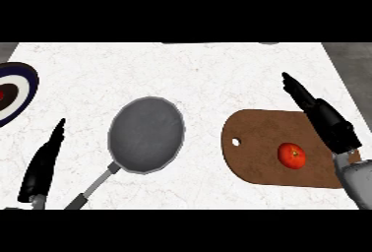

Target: Pick the tomato from the cutting board and place it in the pan

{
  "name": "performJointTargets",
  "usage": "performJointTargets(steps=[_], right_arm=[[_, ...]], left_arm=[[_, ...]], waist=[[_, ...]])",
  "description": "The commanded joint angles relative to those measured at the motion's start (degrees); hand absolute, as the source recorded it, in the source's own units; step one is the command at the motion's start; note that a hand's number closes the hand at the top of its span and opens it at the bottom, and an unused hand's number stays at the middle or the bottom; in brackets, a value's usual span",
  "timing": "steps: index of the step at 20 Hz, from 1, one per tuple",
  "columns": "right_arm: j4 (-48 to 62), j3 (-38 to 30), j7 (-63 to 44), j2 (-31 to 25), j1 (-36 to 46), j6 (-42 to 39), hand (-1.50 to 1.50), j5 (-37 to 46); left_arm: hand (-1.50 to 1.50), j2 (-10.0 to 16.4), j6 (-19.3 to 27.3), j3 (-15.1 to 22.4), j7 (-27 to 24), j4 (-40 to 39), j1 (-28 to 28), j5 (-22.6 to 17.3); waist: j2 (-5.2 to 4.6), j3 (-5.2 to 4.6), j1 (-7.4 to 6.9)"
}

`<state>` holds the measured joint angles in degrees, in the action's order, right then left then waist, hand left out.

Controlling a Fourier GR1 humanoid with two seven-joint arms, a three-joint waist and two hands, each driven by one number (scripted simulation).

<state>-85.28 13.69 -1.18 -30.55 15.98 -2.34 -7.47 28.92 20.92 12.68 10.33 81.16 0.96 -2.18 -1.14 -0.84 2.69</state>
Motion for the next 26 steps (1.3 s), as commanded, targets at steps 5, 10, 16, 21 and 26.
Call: performJointTargets(steps=[5, 10, 16, 21, 26], right_arm=[[-3.8, -11.9, 6.5, 4.3, -2.0, -0.6, -1.50, -13.1], [3.7, -21.8, 3.5, 1.5, -7.9, 23.2, 1.50, 1.1], [-13.8, -21.7, 21.7, 16.1, -25.6, 23.3, -1.50, -5.0], [-23.3, -19.4, 15.0, 11.0, -33.8, 22.1, -1.50, 2.1], [-28.3, -20.0, -4.5, -3.5, -33.6, 20.1, -1.50, 10.3]], left_arm=[[0.00, 3.1, -3.4, -6.3, 1.9, -2.4, -3.6, -3.3], [0.00, 1.1, -1.6, -7.4, 2.6, -2.9, -2.0, -5.2], [0.00, 3.6, -6.9, -9.8, 0.9, -5.4, -4.3, -6.8], [0.00, 1.5, -8.1, -9.7, 2.6, -6.6, -6.5, -5.7], [0.00, 0.3, -6.7, -9.0, 1.4, -6.6, -6.5, -4.9]], waist=[[1.29, 0.90, -1.98], [1.70, 0.96, 3.35], [1.52, 0.82, -0.37], [1.22, 0.78, -1.77], [0.92, 0.51, -2.19]])
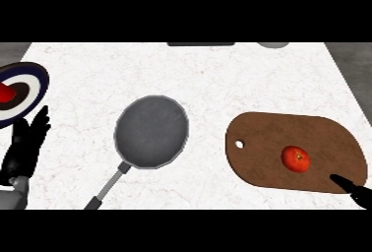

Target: Pick the tomato from the cutting board and place it in the pan

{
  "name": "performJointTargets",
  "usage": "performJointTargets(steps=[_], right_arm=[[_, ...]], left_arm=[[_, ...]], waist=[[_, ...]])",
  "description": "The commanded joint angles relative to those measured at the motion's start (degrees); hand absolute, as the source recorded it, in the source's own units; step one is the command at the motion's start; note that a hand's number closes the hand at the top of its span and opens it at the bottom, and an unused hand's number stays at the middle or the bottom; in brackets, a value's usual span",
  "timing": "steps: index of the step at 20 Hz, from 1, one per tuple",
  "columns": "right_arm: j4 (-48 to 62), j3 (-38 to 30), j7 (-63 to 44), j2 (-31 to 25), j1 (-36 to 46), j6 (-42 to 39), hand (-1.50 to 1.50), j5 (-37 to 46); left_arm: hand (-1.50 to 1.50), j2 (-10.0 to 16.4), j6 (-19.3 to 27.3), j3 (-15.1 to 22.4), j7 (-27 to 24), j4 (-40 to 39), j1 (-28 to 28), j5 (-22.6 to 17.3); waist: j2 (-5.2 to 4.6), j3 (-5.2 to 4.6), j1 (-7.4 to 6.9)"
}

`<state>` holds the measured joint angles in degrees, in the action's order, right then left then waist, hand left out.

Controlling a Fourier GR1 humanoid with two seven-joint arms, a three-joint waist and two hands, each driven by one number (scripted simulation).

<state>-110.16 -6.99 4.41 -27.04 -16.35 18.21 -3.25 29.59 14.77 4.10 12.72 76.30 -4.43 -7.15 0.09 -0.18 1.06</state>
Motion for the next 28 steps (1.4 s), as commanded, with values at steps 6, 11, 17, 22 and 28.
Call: performJointTargets(steps=[6, 11, 17, 22, 28], right_arm=[[-7.4, 3.6, -31.5, -21.1, 1.1, -10.6, -1.50, 11.9], [-9.2, 9.2, -48.5, -27.5, 9.9, -19.7, -1.50, 12.2], [-4.3, 18.8, -59.2, -23.8, 21.5, -27.5, -1.50, 13.2], [1.8, 28.8, -64.8, -13.2, 28.8, -28.0, -1.50, 20.7], [6.2, 28.5, -59.4, -9.7, 23.2, -28.1, -1.50, 27.5]], left_arm=[[0.00, 1.4, -3.0, -0.6, 1.3, -1.3, -2.9, -0.6], [0.00, -1.2, -2.4, 0.5, 0.1, -1.8, -3.9, 0.2], [0.00, -3.1, -1.3, 0.4, -0.4, -3.5, -4.0, 2.2], [0.00, -0.9, -4.1, -1.6, 1.9, -0.1, -3.0, 1.4], [0.00, -4.2, -2.6, -1.7, 1.6, -0.1, -2.0, 4.6]], waist=[[-0.57, -0.28, -2.03], [-0.67, -0.14, -3.32], [-0.31, 0.11, -2.48], [-0.19, 0.17, -2.38], [-0.09, 0.19, -1.32]])
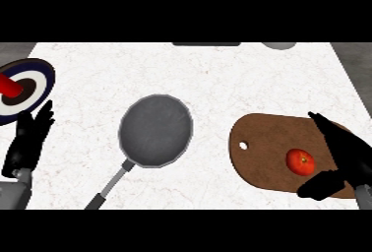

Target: Pick the tomato from the cutting board and place it in the pan

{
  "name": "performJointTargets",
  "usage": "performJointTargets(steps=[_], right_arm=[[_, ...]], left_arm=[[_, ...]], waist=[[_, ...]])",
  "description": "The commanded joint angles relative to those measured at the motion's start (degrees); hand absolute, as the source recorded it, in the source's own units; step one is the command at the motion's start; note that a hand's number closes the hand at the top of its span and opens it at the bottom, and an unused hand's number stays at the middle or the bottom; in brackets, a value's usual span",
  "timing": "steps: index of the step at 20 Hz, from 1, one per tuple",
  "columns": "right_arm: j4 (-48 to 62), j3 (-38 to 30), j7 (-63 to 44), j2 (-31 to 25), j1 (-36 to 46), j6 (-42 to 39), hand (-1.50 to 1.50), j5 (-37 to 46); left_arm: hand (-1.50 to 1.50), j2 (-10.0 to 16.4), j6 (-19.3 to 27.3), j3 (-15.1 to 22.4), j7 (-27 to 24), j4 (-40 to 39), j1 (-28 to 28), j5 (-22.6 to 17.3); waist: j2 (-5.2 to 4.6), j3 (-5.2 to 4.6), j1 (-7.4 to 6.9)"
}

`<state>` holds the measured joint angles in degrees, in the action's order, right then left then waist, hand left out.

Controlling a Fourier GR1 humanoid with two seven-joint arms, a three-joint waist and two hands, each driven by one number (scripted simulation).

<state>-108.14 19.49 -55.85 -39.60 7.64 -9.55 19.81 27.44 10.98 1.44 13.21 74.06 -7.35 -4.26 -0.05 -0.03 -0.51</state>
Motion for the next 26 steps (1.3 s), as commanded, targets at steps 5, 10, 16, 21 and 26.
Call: performJointTargets(steps=[5, 10, 16, 21, 26], right_arm=[[2.7, -2.0, -2.5, 4.4, 1.8, -7.5, -1.50, 4.0], [11.1, -2.6, 6.0, 7.1, 0.1, -5.7, -1.50, 8.1], [7.4, -2.6, 4.0, 12.3, -1.8, -7.3, -1.50, 13.6], [16.9, -6.0, 11.5, 14.3, 0.2, -7.4, -1.50, 16.0], [16.5, -6.0, 11.4, 17.6, -2.2, -7.8, -1.50, 20.3]], left_arm=[[0.00, -0.1, -4.2, -4.4, -2.2, -4.5, -0.8, 0.7], [0.00, -3.5, -2.0, -3.1, -0.6, 0.0, 1.1, 3.3], [0.00, -3.7, -4.1, -5.3, 1.4, 6.6, 5.8, 4.2], [0.00, -3.7, -5.1, -6.8, 3.1, 4.8, 2.1, 6.4], [0.00, -5.2, -7.1, -8.1, 1.0, 3.2, 2.4, 7.4]], waist=[[0.05, 0.01, 0.54], [0.04, 0.04, 0.39], [0.14, 0.04, 0.28], [0.06, 0.04, 0.28], [0.06, 0.03, 0.42]])
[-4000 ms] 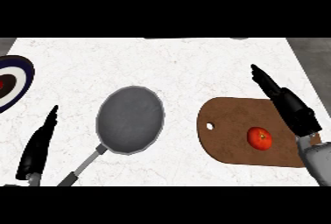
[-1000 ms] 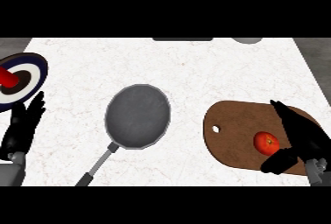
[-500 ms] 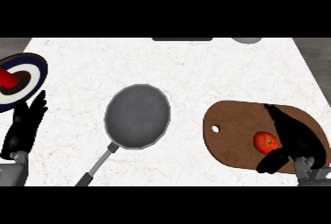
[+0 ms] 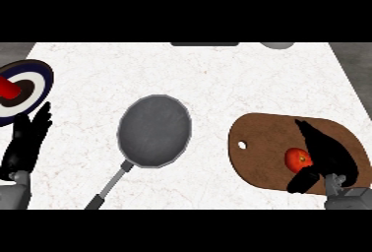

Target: Pick the tomato from the cutting board and place it in the pan

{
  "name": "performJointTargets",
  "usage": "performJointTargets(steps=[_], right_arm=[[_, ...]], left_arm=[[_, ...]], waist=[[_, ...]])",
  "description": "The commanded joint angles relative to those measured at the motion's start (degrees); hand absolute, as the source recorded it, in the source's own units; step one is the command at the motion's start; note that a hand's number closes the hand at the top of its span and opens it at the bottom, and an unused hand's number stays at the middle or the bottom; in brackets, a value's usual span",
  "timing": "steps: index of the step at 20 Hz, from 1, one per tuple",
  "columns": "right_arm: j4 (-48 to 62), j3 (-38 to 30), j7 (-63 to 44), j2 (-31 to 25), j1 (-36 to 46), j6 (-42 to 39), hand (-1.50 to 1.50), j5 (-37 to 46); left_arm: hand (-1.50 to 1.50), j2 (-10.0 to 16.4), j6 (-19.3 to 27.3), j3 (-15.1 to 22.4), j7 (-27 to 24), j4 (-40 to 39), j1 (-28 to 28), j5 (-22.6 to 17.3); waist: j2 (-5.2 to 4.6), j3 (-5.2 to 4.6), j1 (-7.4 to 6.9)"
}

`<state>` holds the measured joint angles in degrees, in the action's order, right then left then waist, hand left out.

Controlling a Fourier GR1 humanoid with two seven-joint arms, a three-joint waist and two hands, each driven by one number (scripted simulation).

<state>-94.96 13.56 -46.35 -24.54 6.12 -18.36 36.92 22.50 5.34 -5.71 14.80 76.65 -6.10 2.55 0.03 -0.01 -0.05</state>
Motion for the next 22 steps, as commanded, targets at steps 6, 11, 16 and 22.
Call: performJointTargets(steps=[6, 11, 16, 22], right_arm=[[2.3, -2.4, 0.3, 4.7, -1.0, -2.3, -1.50, 4.9], [4.9, -1.9, 6.7, 3.4, 0.3, -2.1, 1.50, 7.6], [3.5, -1.7, 8.6, 2.0, -1.8, -0.2, 1.50, 13.3], [6.0, -4.6, 11.0, 4.3, -0.3, 0.5, 1.50, 16.0]], left_arm=[[0.00, -3.2, -0.5, -2.0, -3.7, -1.6, 1.3, 2.8], [0.00, -2.5, -1.8, -3.2, -5.1, -4.0, 1.2, 3.4], [0.00, -1.6, -3.7, -4.9, -3.1, -3.0, -1.0, 2.6], [0.00, -5.5, -0.9, -2.9, 0.6, 2.8, 1.1, 5.8]], waist=[[-0.01, 0.00, 0.05], [-0.03, -0.01, 0.07], [0.02, -0.01, 0.22], [0.01, 0.01, 0.03]])
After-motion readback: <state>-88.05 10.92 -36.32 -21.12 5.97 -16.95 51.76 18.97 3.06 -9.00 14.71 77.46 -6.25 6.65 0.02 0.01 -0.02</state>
